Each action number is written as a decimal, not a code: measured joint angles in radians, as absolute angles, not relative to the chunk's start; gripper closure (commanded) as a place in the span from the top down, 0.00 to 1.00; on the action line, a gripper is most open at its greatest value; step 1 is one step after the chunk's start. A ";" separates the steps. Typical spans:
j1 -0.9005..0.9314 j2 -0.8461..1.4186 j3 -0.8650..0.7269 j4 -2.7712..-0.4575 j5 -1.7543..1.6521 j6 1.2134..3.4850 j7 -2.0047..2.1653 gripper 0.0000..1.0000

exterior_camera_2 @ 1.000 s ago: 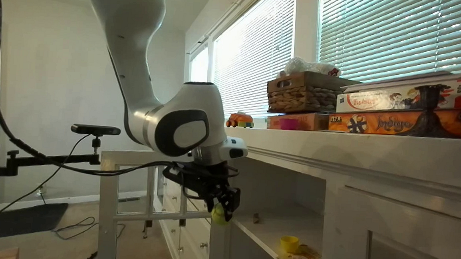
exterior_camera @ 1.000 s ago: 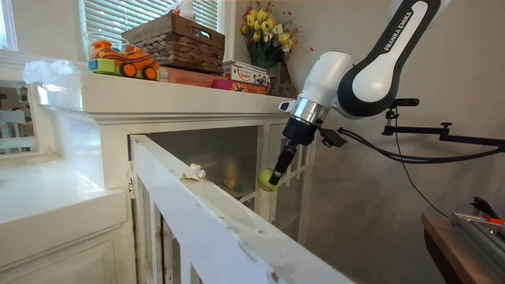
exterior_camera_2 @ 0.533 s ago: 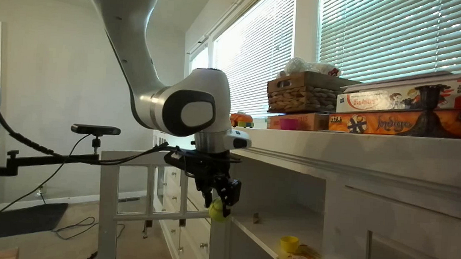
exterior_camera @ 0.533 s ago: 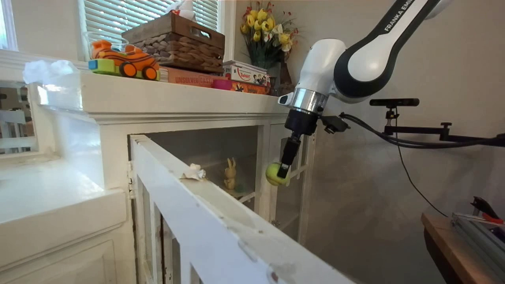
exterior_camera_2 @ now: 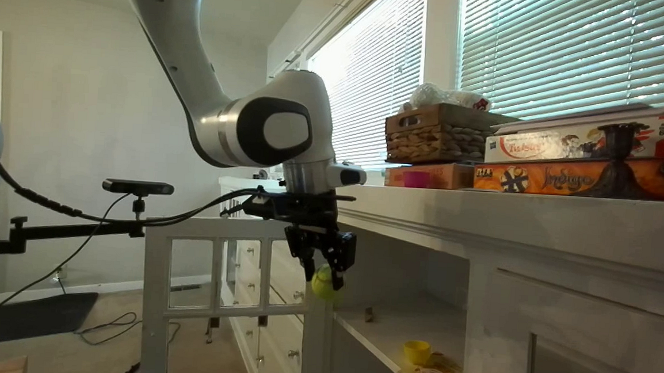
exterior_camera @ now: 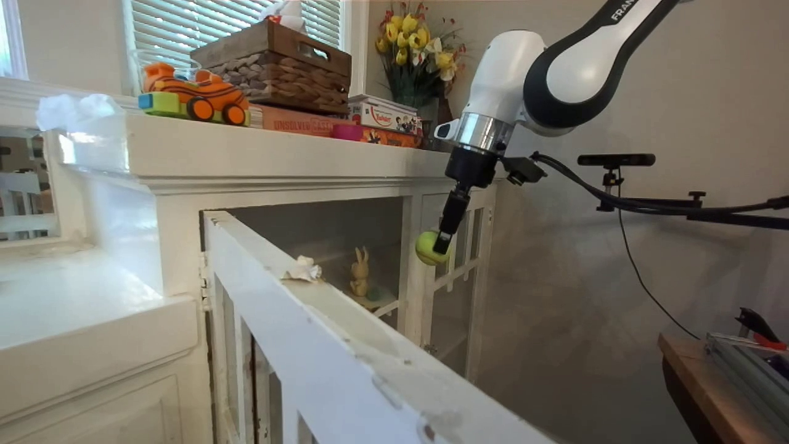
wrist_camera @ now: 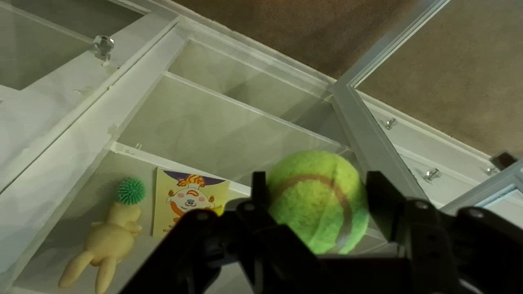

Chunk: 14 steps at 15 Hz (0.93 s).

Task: Put the tennis ball on the countertop.

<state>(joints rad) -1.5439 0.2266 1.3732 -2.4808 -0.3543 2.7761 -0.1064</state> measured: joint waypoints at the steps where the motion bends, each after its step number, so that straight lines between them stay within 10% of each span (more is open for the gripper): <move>1: -1.579 0.224 1.409 -2.480 -0.354 2.775 -0.107 0.37; 14: -2.097 0.272 1.917 -2.449 -0.419 2.761 -0.106 0.37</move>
<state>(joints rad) -2.0973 0.2721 1.9171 -2.4485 -0.4189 2.7608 -0.1057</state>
